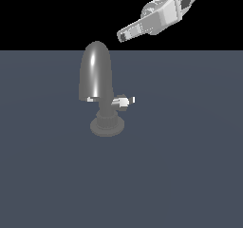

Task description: Turn on the faucet by rotating a designated handle.

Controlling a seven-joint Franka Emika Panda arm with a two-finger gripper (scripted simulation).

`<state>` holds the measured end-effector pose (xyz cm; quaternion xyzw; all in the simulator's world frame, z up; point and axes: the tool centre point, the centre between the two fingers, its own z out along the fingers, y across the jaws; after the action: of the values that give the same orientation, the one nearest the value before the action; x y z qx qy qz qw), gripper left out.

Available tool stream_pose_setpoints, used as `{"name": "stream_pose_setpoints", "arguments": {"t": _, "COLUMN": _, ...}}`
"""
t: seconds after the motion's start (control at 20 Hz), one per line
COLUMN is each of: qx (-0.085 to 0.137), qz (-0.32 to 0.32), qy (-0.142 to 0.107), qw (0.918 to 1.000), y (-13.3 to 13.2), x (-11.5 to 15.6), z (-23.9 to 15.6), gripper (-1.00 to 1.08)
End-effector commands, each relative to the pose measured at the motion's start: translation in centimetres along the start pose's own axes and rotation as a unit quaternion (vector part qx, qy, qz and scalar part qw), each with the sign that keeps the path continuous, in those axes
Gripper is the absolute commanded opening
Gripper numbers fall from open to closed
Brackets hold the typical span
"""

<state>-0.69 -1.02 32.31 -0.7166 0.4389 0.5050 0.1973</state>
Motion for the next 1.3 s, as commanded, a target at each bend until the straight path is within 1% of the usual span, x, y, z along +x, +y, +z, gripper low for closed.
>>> {"name": "stream_pose_setpoints", "arguments": {"t": 0.0, "qx": 0.012, "qz": 0.026, "qy": -0.031, "qw": 0.9991, "y": -0.5, "x": 1.6, "z": 0.0, "gripper": -1.00}}
{"name": "stream_pose_setpoints", "arguments": {"t": 0.2, "qx": 0.032, "qz": 0.067, "qy": -0.080, "qw": 0.9940, "y": -1.2, "x": 4.3, "z": 0.4, "gripper": -1.00}}
{"name": "stream_pose_setpoints", "arguments": {"t": 0.35, "qx": 0.047, "qz": 0.098, "qy": -0.116, "qw": 0.9872, "y": -1.6, "x": 6.3, "z": 0.8, "gripper": -1.00}}
{"name": "stream_pose_setpoints", "arguments": {"t": 0.5, "qx": 0.063, "qz": 0.130, "qy": -0.153, "qw": 0.9777, "y": -1.8, "x": 8.3, "z": 1.3, "gripper": -1.00}}
{"name": "stream_pose_setpoints", "arguments": {"t": 0.75, "qx": 0.087, "qz": 0.179, "qy": -0.210, "qw": 0.9573, "y": -2.0, "x": 11.4, "z": 2.6, "gripper": -1.00}}
{"name": "stream_pose_setpoints", "arguments": {"t": 0.9, "qx": 0.097, "qz": 0.200, "qy": -0.235, "qw": 0.9462, "y": -1.9, "x": 12.7, "z": 3.3, "gripper": -1.00}}
{"name": "stream_pose_setpoints", "arguments": {"t": 1.0, "qx": 0.102, "qz": 0.210, "qy": -0.247, "qw": 0.9403, "y": -1.9, "x": 13.3, "z": 3.7, "gripper": -1.00}}
{"name": "stream_pose_setpoints", "arguments": {"t": 1.1, "qx": 0.106, "qz": 0.217, "qy": -0.256, "qw": 0.9360, "y": -1.9, "x": 13.8, "z": 4.0, "gripper": -1.00}}
{"name": "stream_pose_setpoints", "arguments": {"t": 1.25, "qx": 0.109, "qz": 0.223, "qy": -0.262, "qw": 0.9326, "y": -1.9, "x": 14.1, "z": 4.2, "gripper": -1.00}}
